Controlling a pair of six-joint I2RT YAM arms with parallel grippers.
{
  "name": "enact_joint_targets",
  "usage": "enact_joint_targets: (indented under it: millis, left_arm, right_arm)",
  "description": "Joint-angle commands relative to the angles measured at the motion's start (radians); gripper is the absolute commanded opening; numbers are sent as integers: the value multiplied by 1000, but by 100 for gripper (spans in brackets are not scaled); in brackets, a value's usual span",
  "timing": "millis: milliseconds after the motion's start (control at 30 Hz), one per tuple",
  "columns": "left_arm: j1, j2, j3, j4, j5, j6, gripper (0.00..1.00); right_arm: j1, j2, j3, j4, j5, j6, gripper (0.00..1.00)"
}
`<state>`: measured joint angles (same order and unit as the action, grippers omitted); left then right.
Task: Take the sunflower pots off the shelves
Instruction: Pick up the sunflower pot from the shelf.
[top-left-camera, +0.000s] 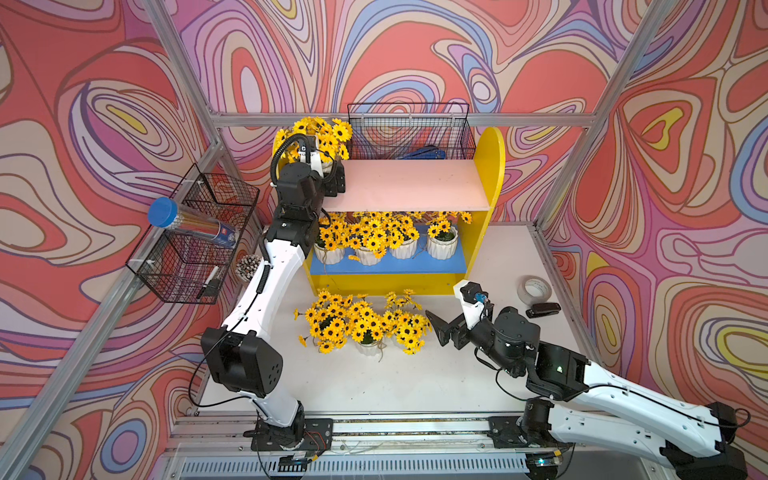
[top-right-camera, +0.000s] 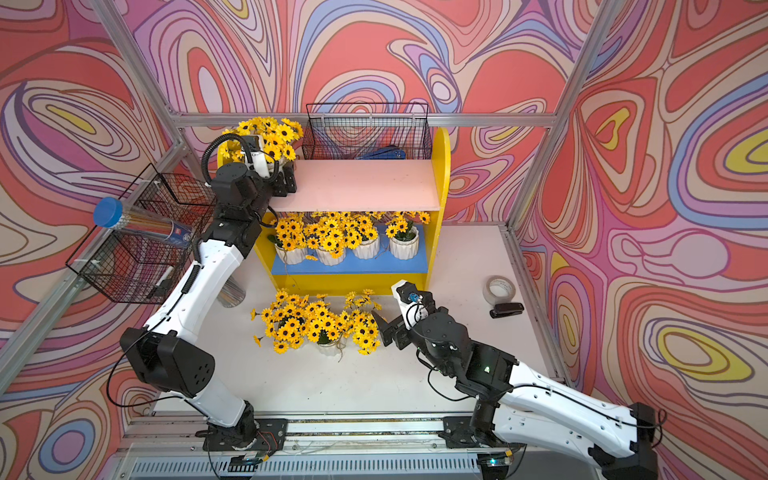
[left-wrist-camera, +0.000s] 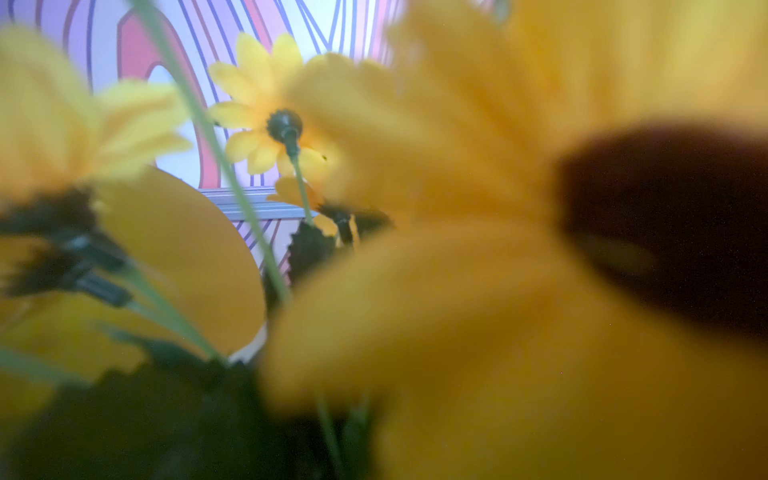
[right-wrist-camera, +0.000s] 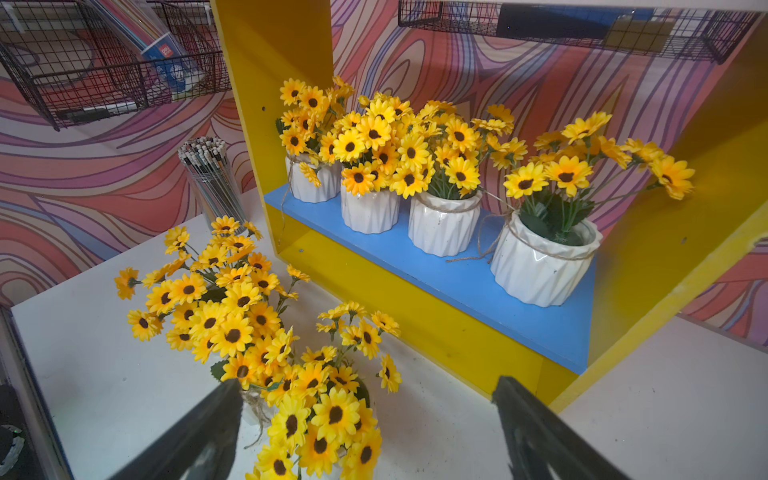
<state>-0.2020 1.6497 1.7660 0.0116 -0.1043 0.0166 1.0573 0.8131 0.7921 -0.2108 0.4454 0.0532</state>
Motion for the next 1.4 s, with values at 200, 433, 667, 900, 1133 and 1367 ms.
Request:
enact_joint_targets:
  millis: [200,433,667,900,1133,1367]
  left_arm:
    - [-34,-86,36,-100,124,-7,0]
    - [-82,-116,6,-87,138,14,0]
    - [-125,-129,8,-83,177,-5,0]
    - [-165,-134,36,-99,210,-24,0]
    - [-221,-149,38,-119,233,-21,0]
    - [-294,-191,-1,-119,252,-27,0]
  right_arm:
    - [4,-16,1,68,104,-16,97]
    - [-4,-22,16,87,155,-33,97]
    - [-33,-42,25,106,191,-37,97]
    - [-63,-38,51,101,188,-40,98]
    - [-96,-46,79,90,211,-26,98]
    - [-148,-19,155,51,279,14,98]
